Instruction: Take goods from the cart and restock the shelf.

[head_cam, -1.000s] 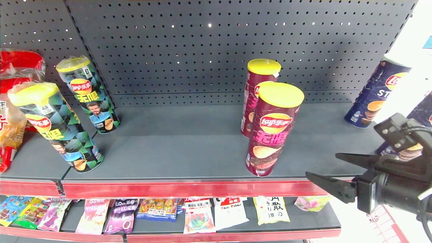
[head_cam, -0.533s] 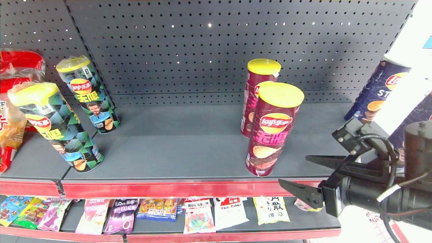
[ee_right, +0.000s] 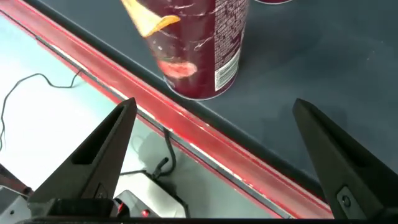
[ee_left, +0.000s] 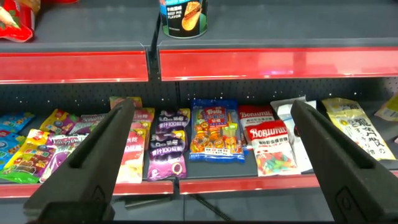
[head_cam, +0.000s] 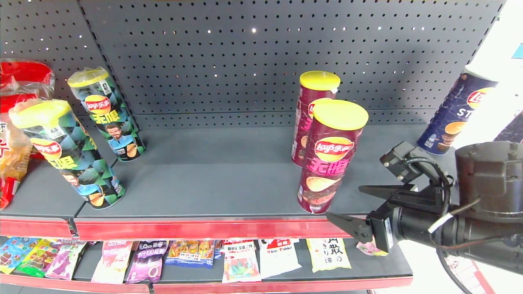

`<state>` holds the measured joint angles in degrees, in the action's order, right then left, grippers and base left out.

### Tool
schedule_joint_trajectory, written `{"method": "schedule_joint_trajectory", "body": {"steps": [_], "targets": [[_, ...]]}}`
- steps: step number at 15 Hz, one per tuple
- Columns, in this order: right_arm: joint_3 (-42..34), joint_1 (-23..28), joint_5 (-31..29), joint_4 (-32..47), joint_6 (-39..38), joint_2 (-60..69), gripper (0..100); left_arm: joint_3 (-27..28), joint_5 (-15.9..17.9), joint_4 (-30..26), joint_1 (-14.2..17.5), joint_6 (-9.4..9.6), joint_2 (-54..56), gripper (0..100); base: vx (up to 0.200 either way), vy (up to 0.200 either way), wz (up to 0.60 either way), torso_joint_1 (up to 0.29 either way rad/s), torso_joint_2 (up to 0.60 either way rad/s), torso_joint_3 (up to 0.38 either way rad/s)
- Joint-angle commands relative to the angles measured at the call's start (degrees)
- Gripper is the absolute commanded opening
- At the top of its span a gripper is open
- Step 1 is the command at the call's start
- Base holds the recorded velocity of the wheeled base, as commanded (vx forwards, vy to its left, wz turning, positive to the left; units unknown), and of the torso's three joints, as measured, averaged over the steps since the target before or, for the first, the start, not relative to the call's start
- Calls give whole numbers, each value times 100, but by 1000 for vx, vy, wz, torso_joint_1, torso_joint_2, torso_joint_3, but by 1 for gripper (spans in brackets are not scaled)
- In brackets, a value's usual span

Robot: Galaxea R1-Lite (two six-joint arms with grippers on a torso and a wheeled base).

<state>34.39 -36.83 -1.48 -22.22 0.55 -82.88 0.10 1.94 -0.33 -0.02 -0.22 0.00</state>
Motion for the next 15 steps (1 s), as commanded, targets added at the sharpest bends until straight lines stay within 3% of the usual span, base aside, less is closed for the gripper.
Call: {"method": "schedule_joint_trajectory", "body": {"steps": [1,15], "targets": [[112,9,-2,8,-2,-123,100,-1,0,-2,2,-4,0,100,0,0,0,0,0,0],[419,431,-230,16,-2,-509,100,-1,0,-2,2,-4,0,100,0,0,0,0,0,0]]}}
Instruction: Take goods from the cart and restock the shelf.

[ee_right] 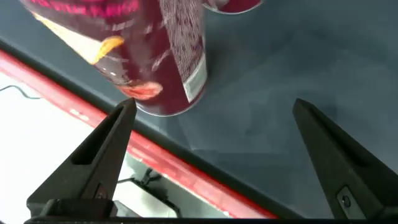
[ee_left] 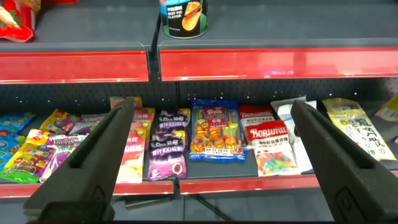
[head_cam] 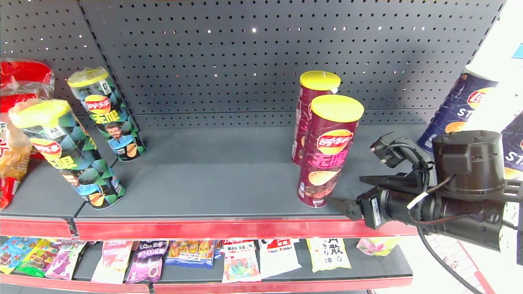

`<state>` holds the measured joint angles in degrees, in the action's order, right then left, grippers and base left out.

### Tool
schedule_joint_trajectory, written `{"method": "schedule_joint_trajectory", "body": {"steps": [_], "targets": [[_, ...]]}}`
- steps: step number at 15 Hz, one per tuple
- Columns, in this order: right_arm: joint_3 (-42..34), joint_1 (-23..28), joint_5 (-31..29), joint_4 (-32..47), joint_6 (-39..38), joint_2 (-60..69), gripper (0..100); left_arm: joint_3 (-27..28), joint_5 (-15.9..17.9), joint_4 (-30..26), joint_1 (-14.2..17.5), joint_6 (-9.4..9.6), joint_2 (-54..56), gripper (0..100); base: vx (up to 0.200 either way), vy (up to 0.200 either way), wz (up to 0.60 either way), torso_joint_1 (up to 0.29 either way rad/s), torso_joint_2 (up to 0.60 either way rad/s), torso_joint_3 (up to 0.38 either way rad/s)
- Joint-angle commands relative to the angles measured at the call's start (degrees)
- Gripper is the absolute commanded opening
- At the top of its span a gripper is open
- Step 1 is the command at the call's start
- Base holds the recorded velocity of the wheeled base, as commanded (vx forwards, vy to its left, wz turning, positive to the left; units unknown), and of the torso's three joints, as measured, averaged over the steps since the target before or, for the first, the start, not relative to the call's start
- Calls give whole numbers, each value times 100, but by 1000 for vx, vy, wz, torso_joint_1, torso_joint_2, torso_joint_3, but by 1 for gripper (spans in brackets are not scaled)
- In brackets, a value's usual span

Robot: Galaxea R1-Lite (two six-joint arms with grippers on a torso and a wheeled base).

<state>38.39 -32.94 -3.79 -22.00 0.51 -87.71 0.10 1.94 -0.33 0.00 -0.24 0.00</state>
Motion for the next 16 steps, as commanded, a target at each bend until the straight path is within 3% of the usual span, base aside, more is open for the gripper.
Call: {"method": "schedule_joint_trajectory", "body": {"steps": [1,10,16], "targets": [[20,51,1,-6,2,-27,100,-1,0,-2,0,-2,0,100,0,0,0,0,0,0],[-24,534,-139,12,45,149,100,-1,0,-2,0,-2,0,100,0,0,0,0,0,0],[151,596,-368,-23,169,-308,100,-1,0,-2,0,-2,0,100,0,0,0,0,0,0]]}}
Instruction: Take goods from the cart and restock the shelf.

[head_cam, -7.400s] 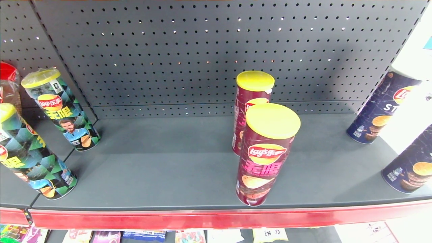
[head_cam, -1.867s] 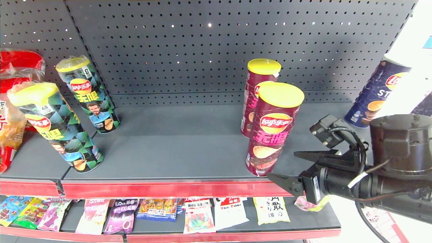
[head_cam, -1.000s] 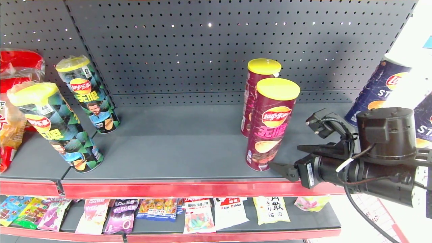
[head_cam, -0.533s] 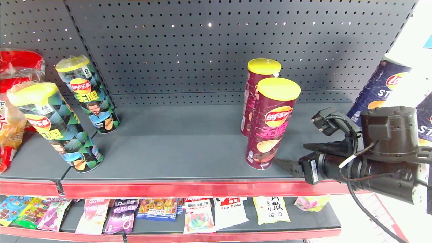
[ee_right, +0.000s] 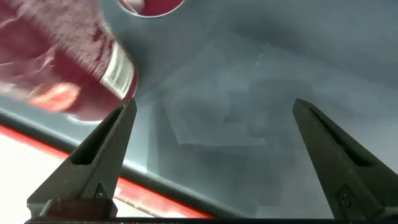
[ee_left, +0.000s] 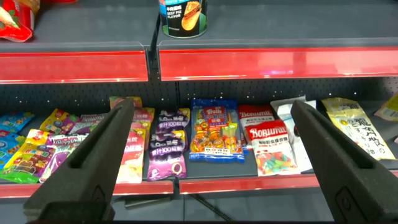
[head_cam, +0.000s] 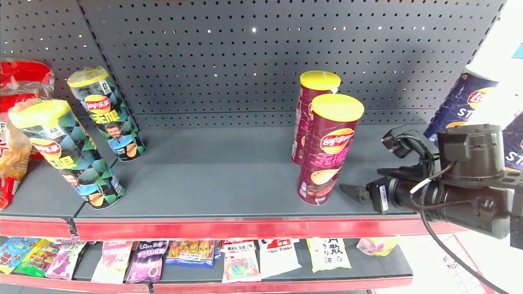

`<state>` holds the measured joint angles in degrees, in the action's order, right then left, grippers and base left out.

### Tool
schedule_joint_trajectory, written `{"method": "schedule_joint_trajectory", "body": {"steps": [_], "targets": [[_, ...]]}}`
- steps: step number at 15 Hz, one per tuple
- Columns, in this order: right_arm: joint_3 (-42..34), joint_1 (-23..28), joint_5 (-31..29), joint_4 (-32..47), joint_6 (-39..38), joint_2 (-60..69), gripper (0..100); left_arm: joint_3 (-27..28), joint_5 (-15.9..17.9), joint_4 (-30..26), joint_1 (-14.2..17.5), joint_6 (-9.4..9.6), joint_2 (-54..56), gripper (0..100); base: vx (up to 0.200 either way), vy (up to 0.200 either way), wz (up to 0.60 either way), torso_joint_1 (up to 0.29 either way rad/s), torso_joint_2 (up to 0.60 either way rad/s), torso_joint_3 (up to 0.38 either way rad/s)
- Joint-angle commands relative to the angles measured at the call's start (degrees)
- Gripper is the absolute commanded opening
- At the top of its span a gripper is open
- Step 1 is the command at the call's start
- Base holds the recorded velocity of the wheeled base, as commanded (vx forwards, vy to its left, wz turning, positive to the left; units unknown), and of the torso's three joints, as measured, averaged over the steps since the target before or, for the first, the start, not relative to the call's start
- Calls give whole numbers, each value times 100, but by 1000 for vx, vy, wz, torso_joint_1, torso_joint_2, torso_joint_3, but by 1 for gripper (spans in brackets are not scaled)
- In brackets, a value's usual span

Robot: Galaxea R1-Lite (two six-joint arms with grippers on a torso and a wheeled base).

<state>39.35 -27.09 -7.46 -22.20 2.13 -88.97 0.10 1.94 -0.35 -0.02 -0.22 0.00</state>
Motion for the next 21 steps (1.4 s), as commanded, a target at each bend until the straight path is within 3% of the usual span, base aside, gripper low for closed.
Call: {"method": "schedule_joint_trajectory", "body": {"steps": [1,21], "targets": [[73,37,-1,-13,6,-262,100,-1,0,0,2,-4,0,100,0,0,0,0,0,0],[161,-192,8,-241,33,-464,100,-1,0,0,2,-4,0,100,0,0,0,0,0,0]]}}
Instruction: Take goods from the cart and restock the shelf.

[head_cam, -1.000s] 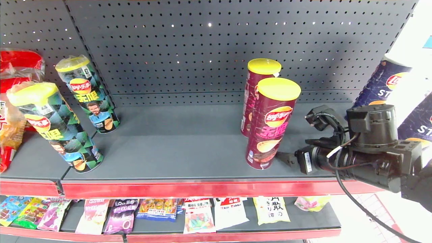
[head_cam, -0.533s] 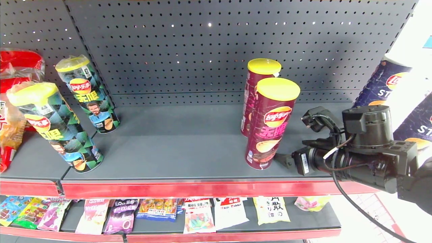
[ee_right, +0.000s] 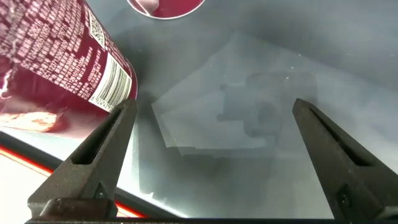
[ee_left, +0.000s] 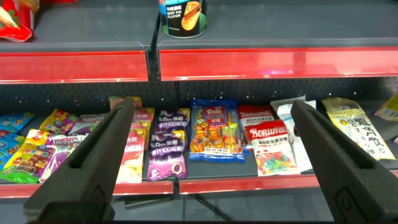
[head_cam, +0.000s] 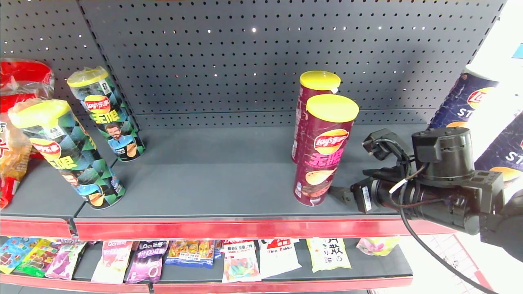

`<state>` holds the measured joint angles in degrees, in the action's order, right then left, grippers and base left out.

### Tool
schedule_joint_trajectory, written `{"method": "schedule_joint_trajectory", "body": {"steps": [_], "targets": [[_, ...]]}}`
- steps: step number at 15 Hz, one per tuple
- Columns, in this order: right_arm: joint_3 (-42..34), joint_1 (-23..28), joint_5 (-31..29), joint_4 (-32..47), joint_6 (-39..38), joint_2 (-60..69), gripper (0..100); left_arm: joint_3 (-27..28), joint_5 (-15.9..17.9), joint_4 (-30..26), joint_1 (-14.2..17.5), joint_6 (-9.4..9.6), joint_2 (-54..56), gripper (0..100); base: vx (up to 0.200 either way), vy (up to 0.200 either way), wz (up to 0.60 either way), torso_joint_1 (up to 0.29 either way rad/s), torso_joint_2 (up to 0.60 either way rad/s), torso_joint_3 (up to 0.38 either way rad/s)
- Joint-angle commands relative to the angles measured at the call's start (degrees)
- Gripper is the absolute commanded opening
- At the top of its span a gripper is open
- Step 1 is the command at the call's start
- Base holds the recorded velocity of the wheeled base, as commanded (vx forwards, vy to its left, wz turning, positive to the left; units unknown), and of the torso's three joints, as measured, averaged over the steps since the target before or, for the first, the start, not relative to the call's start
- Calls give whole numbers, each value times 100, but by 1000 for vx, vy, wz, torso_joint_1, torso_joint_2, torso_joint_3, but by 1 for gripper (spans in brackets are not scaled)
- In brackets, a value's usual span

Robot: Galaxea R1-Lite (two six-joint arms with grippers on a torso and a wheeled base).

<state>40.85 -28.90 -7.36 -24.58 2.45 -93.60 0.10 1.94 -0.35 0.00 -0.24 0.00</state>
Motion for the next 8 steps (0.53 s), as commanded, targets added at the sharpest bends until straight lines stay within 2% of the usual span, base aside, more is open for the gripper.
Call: {"method": "schedule_joint_trajectory", "body": {"steps": [1,8], "targets": [[37,-54,-2,-3,1,-18,100,-1,0,0,0,-2,0,100,0,0,0,0,0,0],[46,-124,-2,-3,1,-36,100,-1,0,0,0,-2,0,100,0,0,0,0,0,0]]}}
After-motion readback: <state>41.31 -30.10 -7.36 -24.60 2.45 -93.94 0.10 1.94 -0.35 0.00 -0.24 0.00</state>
